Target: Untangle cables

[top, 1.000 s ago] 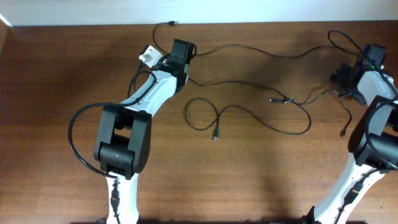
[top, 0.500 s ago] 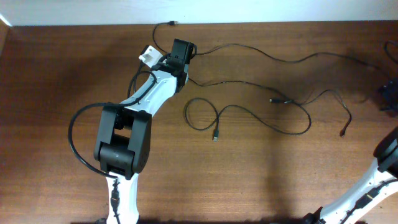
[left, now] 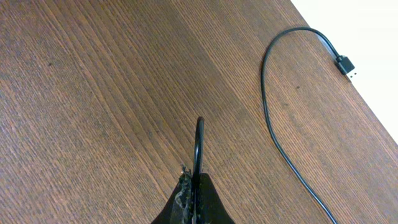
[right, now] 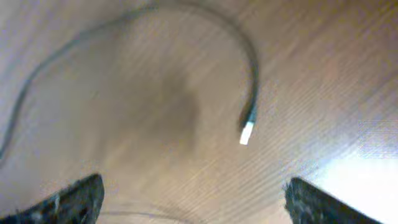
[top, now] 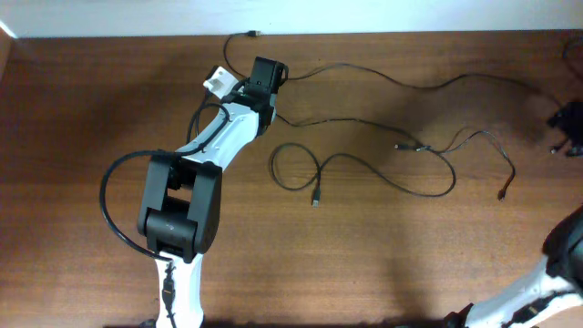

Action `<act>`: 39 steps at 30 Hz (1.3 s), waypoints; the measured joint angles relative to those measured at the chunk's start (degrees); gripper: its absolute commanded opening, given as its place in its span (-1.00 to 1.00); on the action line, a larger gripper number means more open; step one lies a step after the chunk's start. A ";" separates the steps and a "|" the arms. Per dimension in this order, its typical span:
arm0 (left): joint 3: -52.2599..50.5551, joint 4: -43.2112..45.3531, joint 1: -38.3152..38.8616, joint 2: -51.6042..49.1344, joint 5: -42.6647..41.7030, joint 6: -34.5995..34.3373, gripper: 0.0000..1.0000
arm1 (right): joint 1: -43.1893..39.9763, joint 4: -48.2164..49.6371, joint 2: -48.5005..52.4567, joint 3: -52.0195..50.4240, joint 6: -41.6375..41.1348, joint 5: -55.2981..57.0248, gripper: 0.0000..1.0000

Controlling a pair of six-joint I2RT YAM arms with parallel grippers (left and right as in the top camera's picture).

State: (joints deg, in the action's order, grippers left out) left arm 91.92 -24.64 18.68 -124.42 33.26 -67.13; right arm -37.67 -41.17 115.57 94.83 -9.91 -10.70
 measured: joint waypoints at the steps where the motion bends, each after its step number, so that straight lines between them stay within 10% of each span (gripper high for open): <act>1: 0.00 -0.07 0.00 0.00 0.00 0.00 -1.00 | 1.22 -4.02 -2.80 0.04 1.07 -0.66 0.88; 14: 0.00 -0.37 0.00 0.00 0.46 0.00 -1.00 | 15.13 -14.99 -5.01 -6.10 9.11 0.33 0.82; 39: 0.00 -0.61 0.00 0.00 1.29 0.00 -1.00 | 15.10 13.40 -1.70 -23.82 6.62 11.69 0.82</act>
State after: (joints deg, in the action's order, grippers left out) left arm 91.92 -25.26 18.68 -124.42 34.54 -67.13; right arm -22.57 -27.77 113.86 71.00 -3.29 0.99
